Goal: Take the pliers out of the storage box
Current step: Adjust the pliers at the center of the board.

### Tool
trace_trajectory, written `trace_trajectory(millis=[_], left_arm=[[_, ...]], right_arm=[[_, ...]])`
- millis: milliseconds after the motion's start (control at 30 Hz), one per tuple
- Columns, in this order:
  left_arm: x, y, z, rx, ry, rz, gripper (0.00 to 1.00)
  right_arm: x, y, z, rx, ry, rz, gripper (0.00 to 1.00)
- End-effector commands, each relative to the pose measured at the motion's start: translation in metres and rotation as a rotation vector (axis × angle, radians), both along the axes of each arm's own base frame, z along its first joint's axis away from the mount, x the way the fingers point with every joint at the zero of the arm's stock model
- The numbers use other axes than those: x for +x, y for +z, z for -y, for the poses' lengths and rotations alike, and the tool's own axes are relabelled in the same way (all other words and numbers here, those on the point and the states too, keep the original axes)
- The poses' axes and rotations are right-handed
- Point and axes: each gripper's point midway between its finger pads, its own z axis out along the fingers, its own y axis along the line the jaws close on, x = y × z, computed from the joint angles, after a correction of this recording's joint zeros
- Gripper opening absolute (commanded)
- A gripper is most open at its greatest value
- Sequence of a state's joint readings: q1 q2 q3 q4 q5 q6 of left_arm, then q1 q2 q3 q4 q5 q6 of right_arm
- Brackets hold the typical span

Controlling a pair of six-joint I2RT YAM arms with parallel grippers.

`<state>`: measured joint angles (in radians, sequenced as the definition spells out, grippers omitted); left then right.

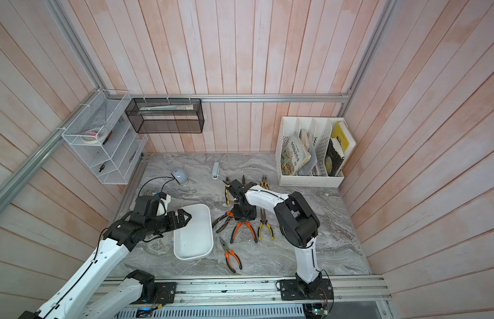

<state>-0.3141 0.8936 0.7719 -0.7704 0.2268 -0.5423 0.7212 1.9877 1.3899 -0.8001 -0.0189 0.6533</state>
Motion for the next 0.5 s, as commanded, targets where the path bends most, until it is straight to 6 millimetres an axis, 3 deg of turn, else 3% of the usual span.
trace_trajectory(millis=[0,300,467], left_arm=[[0.0029,0.0003,-0.0023,0.013,0.001,0.015,1.0],[0.0028,-0.0005,-0.0022,0.014,0.0,0.014,1.0],[0.0028,-0.0004,-0.0023,0.014,0.001,0.013,1.0]], right_arm=[[0.005,-0.0057,0.0029,-0.029,-0.002,0.004,0.44],[0.0089,-0.0041,0.0082,-0.061,0.026,0.019,0.12],[0.0109,-0.0032,0.0126,-0.087,0.044,0.028,0.06]])
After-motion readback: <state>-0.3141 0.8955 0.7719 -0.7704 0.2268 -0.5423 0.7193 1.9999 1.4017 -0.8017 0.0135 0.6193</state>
